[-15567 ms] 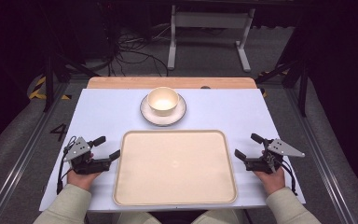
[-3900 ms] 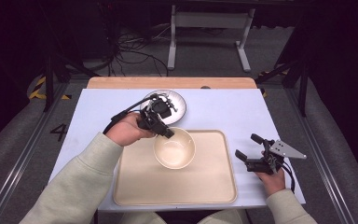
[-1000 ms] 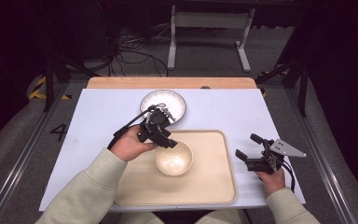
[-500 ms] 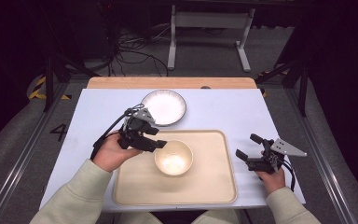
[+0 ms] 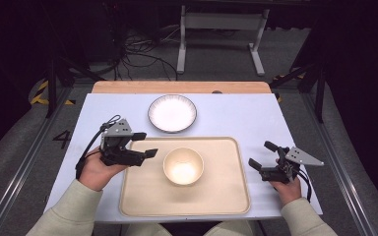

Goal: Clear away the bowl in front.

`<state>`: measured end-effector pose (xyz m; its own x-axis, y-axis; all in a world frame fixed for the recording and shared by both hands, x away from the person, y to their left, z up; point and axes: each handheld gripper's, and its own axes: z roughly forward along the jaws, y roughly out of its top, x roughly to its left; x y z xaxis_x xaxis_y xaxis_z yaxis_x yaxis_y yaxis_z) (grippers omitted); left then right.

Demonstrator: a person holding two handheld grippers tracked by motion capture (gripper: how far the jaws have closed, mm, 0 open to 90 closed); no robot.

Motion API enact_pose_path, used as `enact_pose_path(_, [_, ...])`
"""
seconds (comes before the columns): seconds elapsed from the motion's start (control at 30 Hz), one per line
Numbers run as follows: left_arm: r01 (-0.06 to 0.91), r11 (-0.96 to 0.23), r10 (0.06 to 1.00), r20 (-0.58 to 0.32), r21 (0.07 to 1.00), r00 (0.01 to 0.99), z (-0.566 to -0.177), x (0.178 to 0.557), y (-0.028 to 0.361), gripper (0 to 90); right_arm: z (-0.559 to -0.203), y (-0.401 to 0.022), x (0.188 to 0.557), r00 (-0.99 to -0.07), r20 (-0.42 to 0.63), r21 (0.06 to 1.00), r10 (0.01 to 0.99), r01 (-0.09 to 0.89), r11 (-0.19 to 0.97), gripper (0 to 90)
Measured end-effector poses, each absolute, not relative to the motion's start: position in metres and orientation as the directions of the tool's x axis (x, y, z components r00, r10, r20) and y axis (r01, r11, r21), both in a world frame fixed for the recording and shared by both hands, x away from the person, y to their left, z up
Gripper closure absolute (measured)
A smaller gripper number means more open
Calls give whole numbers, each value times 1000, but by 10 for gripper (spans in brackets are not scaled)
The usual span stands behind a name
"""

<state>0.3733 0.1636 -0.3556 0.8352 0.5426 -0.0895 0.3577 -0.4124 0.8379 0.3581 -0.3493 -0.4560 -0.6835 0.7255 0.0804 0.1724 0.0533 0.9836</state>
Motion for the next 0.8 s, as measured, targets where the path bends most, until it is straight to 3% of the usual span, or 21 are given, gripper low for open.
enact_pose_path(0.27, [249,-324,573,-20,913,820,-378,364,188,121,-456,-350,358,-688,79,985,721,166,51,0])
enact_pose_path(0.67, [247,-176,626,-85,953,775,-416,356,222,55,-455,-349,357,-691,74,986,719,160,53,0])
enact_pose_path(0.8, [219,-163,631,-69,962,773,-426,357,229,32,-455,-350,357,-690,74,986,720,159,51,0])
